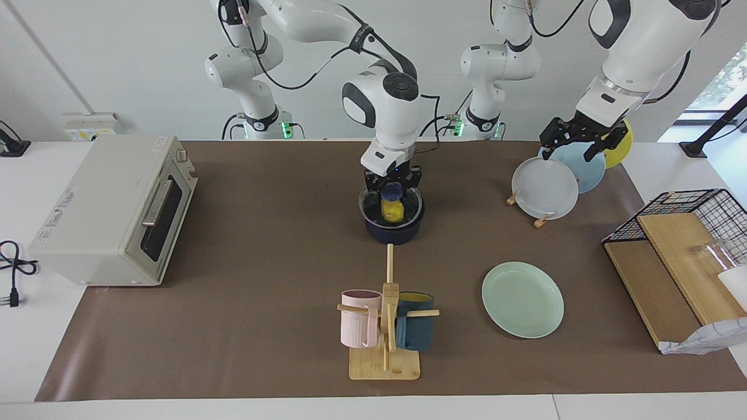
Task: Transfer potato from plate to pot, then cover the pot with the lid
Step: 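Lower the glass lid onto the saucepan with the right gripper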
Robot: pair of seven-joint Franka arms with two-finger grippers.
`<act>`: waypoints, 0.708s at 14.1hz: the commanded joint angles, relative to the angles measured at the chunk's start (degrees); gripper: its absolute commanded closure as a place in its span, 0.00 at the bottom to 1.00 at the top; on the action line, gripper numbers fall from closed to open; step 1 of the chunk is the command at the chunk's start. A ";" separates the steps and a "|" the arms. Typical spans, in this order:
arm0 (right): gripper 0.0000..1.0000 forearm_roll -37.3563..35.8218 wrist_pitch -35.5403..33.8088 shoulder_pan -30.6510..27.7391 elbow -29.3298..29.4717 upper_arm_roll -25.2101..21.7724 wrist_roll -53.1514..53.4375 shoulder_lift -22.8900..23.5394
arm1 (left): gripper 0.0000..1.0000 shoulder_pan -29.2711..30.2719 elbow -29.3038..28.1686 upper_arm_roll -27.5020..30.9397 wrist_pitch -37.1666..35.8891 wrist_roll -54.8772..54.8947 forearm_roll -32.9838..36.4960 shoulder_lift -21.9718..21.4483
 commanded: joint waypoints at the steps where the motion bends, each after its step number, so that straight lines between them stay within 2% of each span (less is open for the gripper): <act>1: 1.00 -0.72 0.56 -0.08 -1.05 0.06 0.60 -1.07 | 0.00 0.43 -1.21 -0.28 0.11 0.33 0.98 -0.98; 4: 1.00 -0.72 1.09 0.97 -1.13 0.06 0.86 -0.99 | 0.00 0.43 1.25 -0.19 0.03 0.24 0.98 -0.10; 10: 1.00 -2.90 2.93 1.15 -1.84 0.06 1.04 -0.38 | 0.00 0.34 0.99 -0.36 -2.26 -0.81 0.80 -0.36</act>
